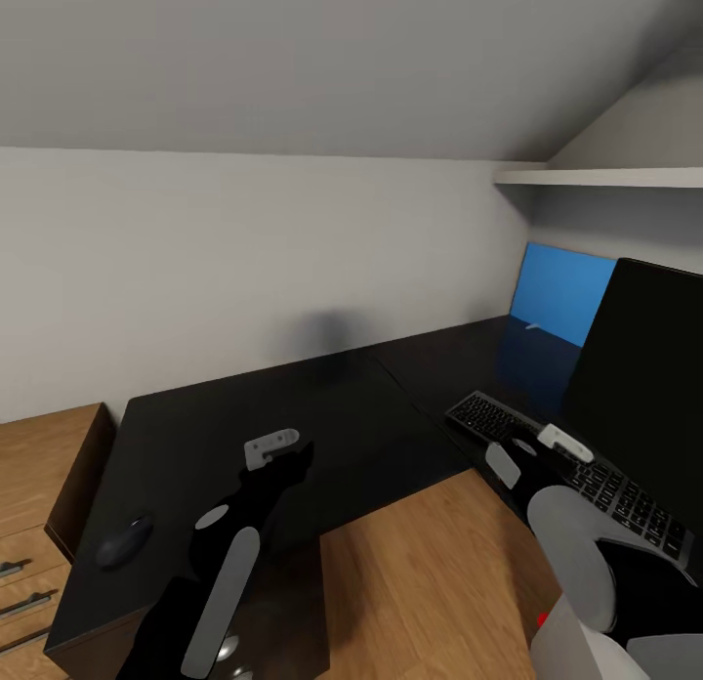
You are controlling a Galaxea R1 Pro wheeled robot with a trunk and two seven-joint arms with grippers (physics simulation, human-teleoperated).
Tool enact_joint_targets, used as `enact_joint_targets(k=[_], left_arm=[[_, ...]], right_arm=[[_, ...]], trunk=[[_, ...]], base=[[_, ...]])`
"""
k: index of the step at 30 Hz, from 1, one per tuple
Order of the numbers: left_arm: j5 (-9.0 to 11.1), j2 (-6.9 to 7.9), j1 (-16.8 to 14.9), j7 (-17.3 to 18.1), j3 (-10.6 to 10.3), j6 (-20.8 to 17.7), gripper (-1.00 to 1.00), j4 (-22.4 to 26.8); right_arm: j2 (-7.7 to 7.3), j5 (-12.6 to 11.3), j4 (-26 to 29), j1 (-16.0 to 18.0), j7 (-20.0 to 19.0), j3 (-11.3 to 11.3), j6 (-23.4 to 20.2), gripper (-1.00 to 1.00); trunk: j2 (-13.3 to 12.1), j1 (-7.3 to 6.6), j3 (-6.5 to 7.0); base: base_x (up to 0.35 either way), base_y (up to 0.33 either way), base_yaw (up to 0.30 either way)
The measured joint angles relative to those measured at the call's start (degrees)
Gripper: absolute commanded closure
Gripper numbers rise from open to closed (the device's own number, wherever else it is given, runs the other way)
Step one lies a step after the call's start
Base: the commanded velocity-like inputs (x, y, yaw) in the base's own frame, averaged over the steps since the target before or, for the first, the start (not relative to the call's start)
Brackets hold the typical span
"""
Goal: In the bedroom, organize the workspace by keeping the computer under the desk, ensuring the monitor is on the desk, placing the keyboard on the desk next to the monitor, placing the mouse on the desk next to the keyboard, moving the folder from the swivel chair onto the desk next to the mouse, stacking the notebook on top of the folder with the pen on top of the notebook, and positioning the swivel chair next to the desk.
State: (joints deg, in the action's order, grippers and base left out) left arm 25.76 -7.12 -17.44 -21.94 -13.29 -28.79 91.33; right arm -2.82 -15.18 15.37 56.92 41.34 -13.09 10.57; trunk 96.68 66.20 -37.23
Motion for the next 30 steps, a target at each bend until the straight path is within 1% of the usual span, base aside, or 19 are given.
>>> enact_joint_targets(k=[4, 11, 13, 15, 17, 18, 20, 30], left_arm=[[0.0, 0.0, 0.0, 0.0, 0.0, 0.0, -1.0, 0.1], [0.0, 0.0, 0.0, 0.0, 0.0, 0.0, -1.0, 0.1], [0.0, 0.02, 0.0, 0.0, 0.0, 0.0, -1.0, 0.2], [0.0, 0.01, 0.0, 0.0, 0.0, 0.0, -1.0, 0.2], [0.0, 0.01, 0.0, 0.0, 0.0, 0.0, -1.0, 0.2], [0.0, 0.01, 0.0, 0.0, 0.0, 0.0, -1.0, 0.2], [0.0, 0.0, 0.0, 0.0, 0.0, 0.0, -1.0, 0.2], [0.0, 0.03, 0.0, 0.0, 0.0, 0.0, -1.0, 0.3]], right_arm=[[-0.13, 0.0, 0.0, 0.0, -0.1, -1.3, -0.1, -1.0], [-0.15, -0.1, -0.1, 0.0, -0.2, -1.6, -0.2, -1.0], [-0.18, -0.4, -0.1, 0.0, -0.2, -1.2, -0.6, -1.0], [-0.26, -1.3, 0.2, 0.0, -0.2, -0.6, -1.2, -1.0], [-0.64, -4.1, 1.9, 0.0, -0.5, -0.8, -2.3, -1.0], [-0.86, -5.0, 2.2, 0.0, -0.7, -0.8, -2.6, -1.0], [-1.11, -5.7, 2.6, 0.0, -0.9, -0.8, -2.9, -1.0], [-1.36, -6.4, 2.9, 0.0, -1.1, -0.8, -3.3, -1.0]], trunk=[[0.0, 0.0, 0.0], [0.0, 0.0, 0.0], [0.0, 0.0, 0.01], [0.0, -0.01, 0.01], [0.0, -0.01, 0.01], [0.0, -0.01, 0.01], [0.0, -0.01, 0.01], [0.0, -0.01, 0.01]], base=[[0.0, 0.0, 0.0], [0.0, 0.0, 0.0], [0.0, 0.0, 0.0], [0.0, 0.0, 0.0], [0.0, 0.0, 0.0], [0.0, 0.0, 0.0], [0.0, 0.0, 0.0], [0.0, 0.0, 0.0]])
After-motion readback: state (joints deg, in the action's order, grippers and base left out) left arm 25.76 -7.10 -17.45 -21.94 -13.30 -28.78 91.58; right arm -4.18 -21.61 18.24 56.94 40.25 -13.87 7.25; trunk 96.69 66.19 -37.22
